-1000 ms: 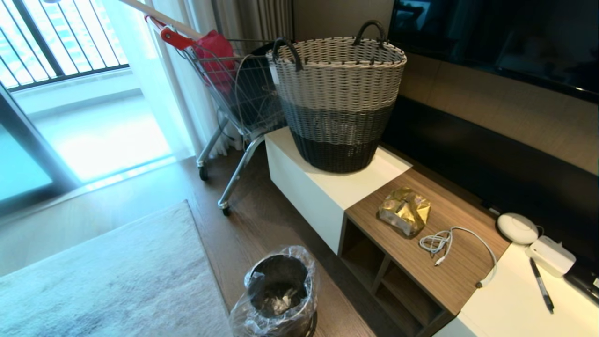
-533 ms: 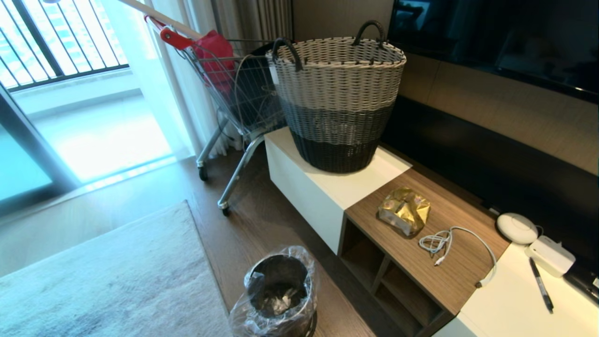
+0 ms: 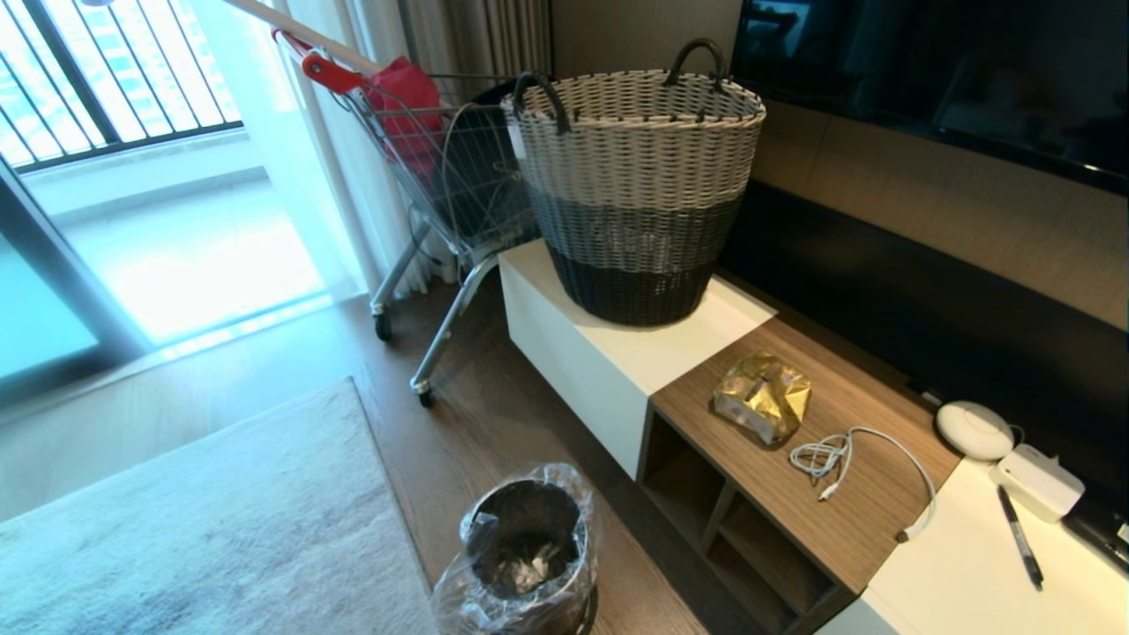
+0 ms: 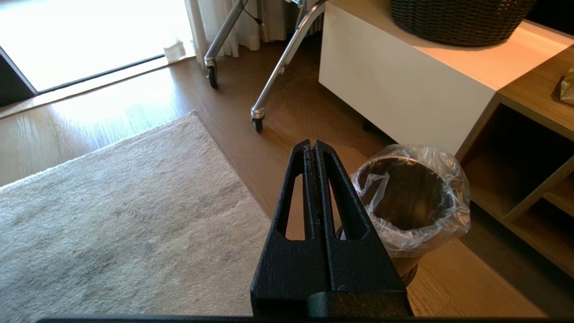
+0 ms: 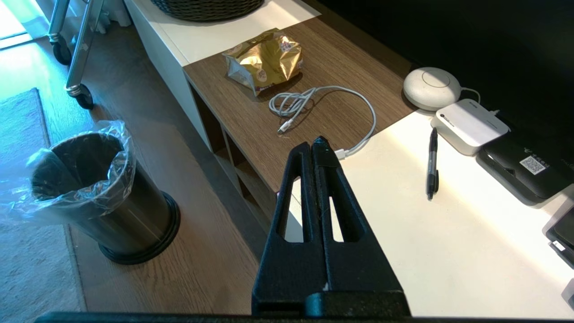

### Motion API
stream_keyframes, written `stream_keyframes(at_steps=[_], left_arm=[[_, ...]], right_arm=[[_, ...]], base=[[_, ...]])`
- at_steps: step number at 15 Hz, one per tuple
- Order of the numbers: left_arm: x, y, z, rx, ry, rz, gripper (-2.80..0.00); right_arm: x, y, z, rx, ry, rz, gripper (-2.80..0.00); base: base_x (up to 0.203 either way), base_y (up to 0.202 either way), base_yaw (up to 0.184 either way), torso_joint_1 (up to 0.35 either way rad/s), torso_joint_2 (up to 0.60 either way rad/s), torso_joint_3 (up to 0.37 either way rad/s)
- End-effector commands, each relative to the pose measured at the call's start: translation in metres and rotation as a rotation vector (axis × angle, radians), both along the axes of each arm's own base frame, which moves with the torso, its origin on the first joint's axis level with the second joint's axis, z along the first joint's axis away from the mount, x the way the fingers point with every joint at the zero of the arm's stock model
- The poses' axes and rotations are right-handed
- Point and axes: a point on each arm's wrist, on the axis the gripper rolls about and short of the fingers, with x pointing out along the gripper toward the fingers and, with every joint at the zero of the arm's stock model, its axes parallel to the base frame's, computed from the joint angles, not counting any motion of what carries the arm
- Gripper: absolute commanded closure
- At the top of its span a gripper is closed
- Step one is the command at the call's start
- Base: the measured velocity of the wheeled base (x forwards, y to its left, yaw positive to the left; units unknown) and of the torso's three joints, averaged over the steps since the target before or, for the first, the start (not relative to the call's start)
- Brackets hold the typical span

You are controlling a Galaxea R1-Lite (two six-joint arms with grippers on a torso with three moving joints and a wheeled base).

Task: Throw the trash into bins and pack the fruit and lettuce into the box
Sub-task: Pick up the data cable

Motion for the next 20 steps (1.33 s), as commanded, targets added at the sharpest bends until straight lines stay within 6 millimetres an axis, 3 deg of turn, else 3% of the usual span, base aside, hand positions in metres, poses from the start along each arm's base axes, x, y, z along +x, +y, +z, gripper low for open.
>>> stream_keyframes(at_steps=[1,7,12,16,20], left_arm=[[0.000,0.000,0.000,0.000,-0.001,0.001,0.00],[0.000,0.000,0.000,-0.002,-0.001,-0.001,0.00],[0.000,0.000,0.000,0.000,-0.001,-0.001,0.00],[0.000,0.000,0.000,0.000,-0.001,-0.001,0.00],[0.000,0.000,0.000,0.000,-0.001,-0.001,0.00]], right_arm=[[0.000,0.000,-0.001,-0.002,0.002,0.001,0.00],[0.000,0.000,0.000,0.004,0.006,0.000,0.00],[0.000,0.000,0.023,0.004,0.130,-0.001,0.00],[0.031,0.000,0.054,0.049,0.320,-0.010,0.00],[0.092,0.000,0.078,0.189,0.564,-0.062,0.00]], base=[[0.000,0.000,0.000,0.000,0.00,0.000],[0.000,0.000,0.000,0.000,0.00,0.000],[0.000,0.000,0.000,0.000,0.00,0.000],[0.000,0.000,0.000,0.000,0.00,0.000],[0.000,0.000,0.000,0.000,0.00,0.000]])
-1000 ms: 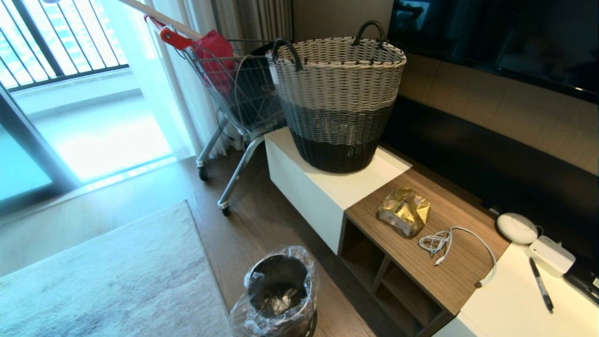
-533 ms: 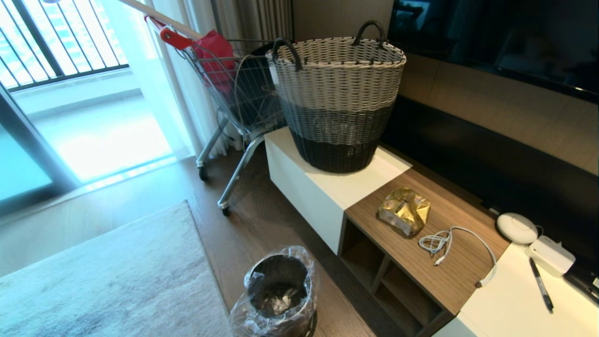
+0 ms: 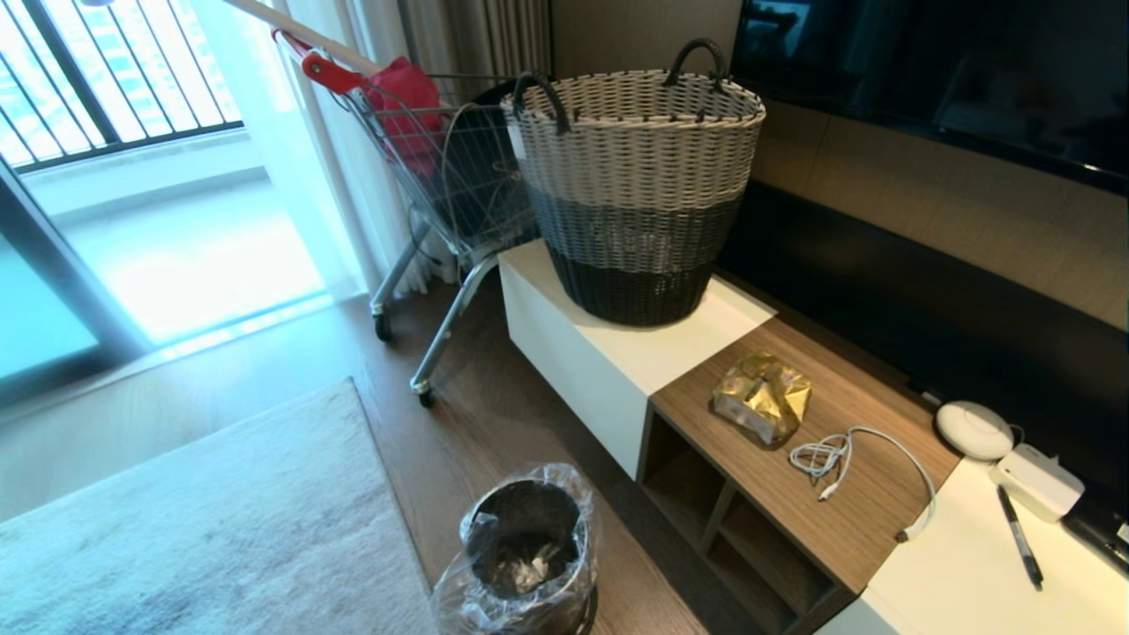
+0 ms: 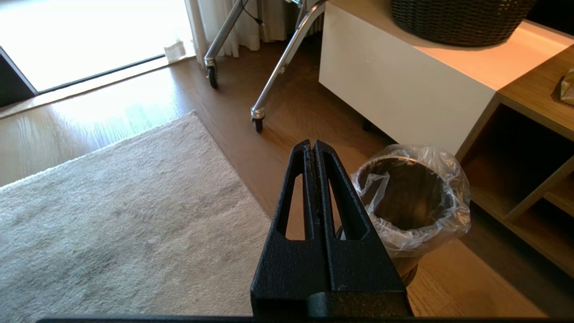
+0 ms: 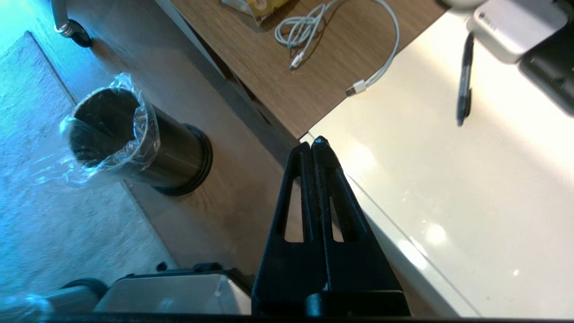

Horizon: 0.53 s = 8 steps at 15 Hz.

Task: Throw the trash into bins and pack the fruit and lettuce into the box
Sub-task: Pick up the data cable

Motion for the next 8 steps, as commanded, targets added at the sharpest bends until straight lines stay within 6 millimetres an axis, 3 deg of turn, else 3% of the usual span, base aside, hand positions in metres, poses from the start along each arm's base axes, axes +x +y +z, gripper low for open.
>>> stream_keyframes(at_steps=[1,4,8], left_arm=[[0.000,0.000,0.000,-0.001,-0.001,0.001,0.00],[0.000,0.000,0.000,-0.001,-0.001,0.000,0.00],[0.000,0.000,0.000,-0.002,-0.001,0.000,0.00]], right_arm=[[0.058,0.000,0.004,0.072,0.242,-0.042,0.00],[0.121,0.000,-0.007,0.194,0.362,-0.136,0.00],[0.187,-0.001,-0.032,0.302,0.379,-0.216,0.00]], base=[[0.000,0.000,0.000,0.000,0.00,0.000],[0.000,0.000,0.000,0.000,0.00,0.000],[0.000,0.000,0.000,0.000,0.00,0.000]])
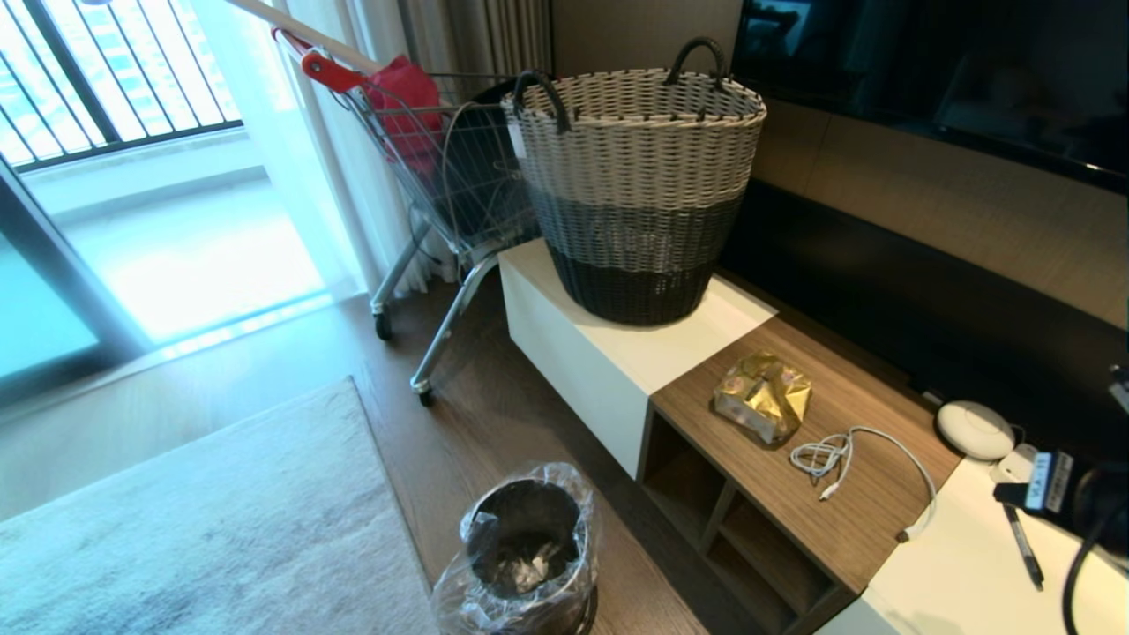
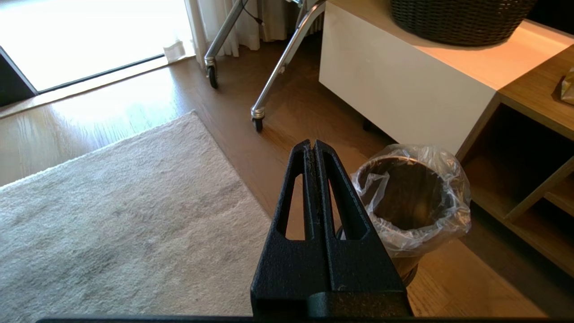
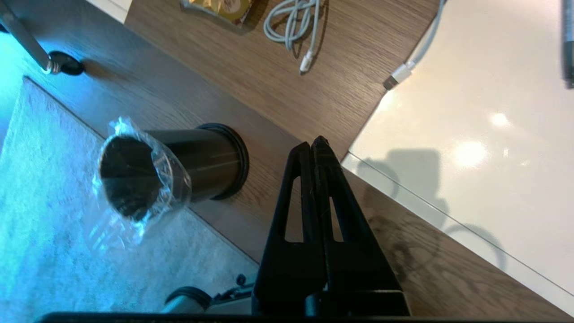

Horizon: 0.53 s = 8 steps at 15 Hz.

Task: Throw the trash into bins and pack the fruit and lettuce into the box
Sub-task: Pick up the data cable

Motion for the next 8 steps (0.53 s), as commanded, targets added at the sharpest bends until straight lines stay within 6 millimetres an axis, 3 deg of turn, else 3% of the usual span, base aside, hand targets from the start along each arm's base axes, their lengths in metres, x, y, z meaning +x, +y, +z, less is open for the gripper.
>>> stream_keyframes(at_steps=[1,2,3,8], left_arm=[[0.000,0.000,0.000,-0.001,-0.001,0.000,0.00],[0.000,0.000,0.000,-0.001,-0.001,0.000,0.00],[0.000,0.000,0.000,-0.001,-0.001,0.002,0.00],[0.000,0.000,0.000,-0.001,-0.001,0.000,0.00]], right_arm=[[0.048,-0.001,-0.031,0.041,0.109,-0.038,0.00],[0.061,-0.001,-0.033,0.064,0.099,-0.061,0.00],[0.071,-0.002,-0.035,0.079,0.093,-0.078,-2.80],[0.099,-0.003,-0.059,0.092,0.097,-0.091,-2.80]], base=[[0.000,0.000,0.000,0.000,0.00,0.000],[0.000,0.000,0.000,0.000,0.00,0.000],[0.000,0.000,0.000,0.000,0.00,0.000],[0.000,0.000,0.000,0.000,0.00,0.000]])
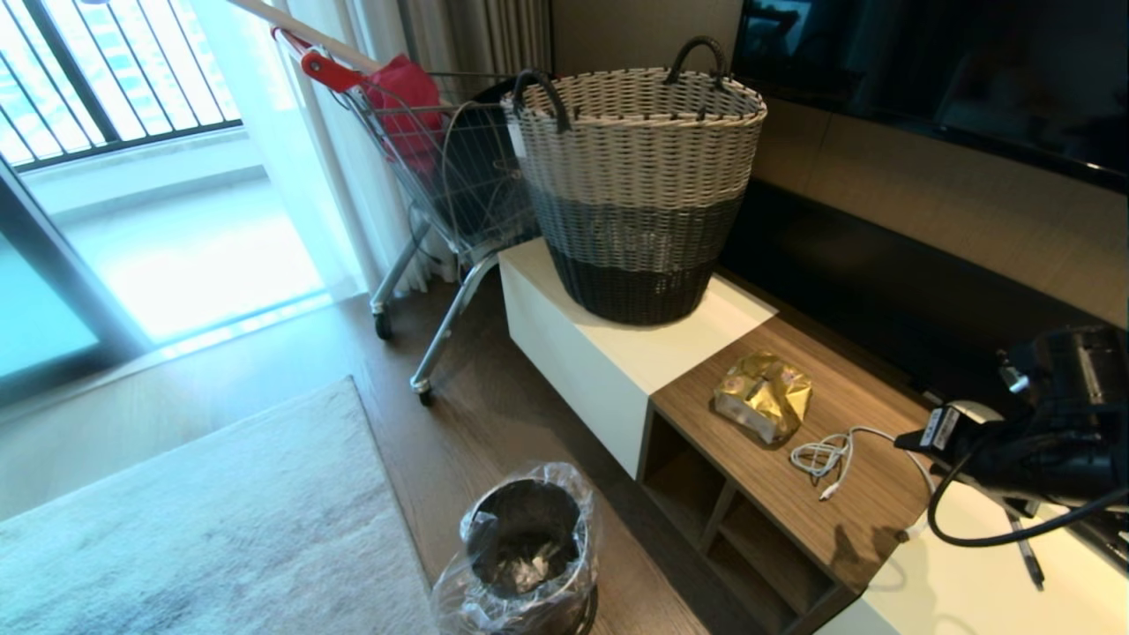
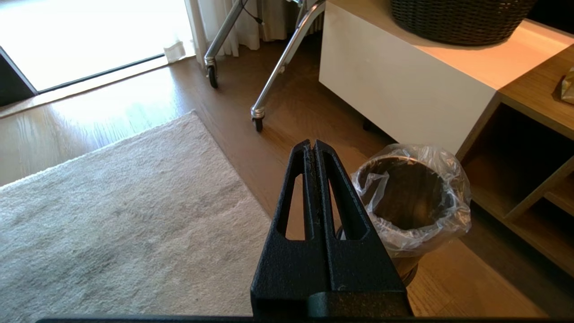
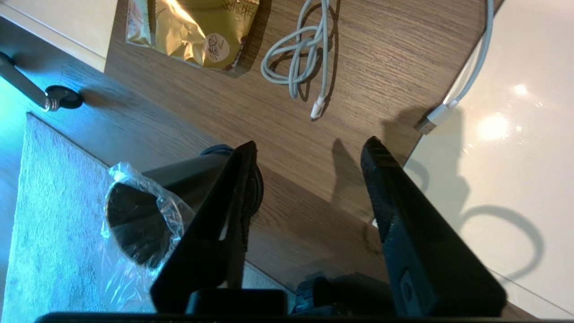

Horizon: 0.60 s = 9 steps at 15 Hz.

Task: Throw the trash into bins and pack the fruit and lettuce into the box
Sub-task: Pick up the data cable

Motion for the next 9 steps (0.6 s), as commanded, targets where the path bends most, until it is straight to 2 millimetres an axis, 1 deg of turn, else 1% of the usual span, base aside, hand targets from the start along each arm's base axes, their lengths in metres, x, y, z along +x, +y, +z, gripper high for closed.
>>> stream_keyframes(at_steps=[1,6,9], left_arm=[[0.000,0.000,0.000,-0.001,0.000,0.000,0.00],[0.000,0.000,0.000,-0.001,0.000,0.001,0.00],[0.000,0.000,0.000,-0.002,0.000,0.001,0.00]], right_arm=[[0.017,-0.001,-0.025,0.011,0.045,-0.013,-2.80],[0.039,-0.012,-0.059,0.024,0.060,-0.056,-2.80],[0.049,-0.014,-0.077,0.024,0.064,-0.061,-2.80]], base=[[0.000,0.000,0.000,0.000,0.00,0.000],[0.000,0.000,0.000,0.000,0.00,0.000],[0.000,0.000,0.000,0.000,0.00,0.000]])
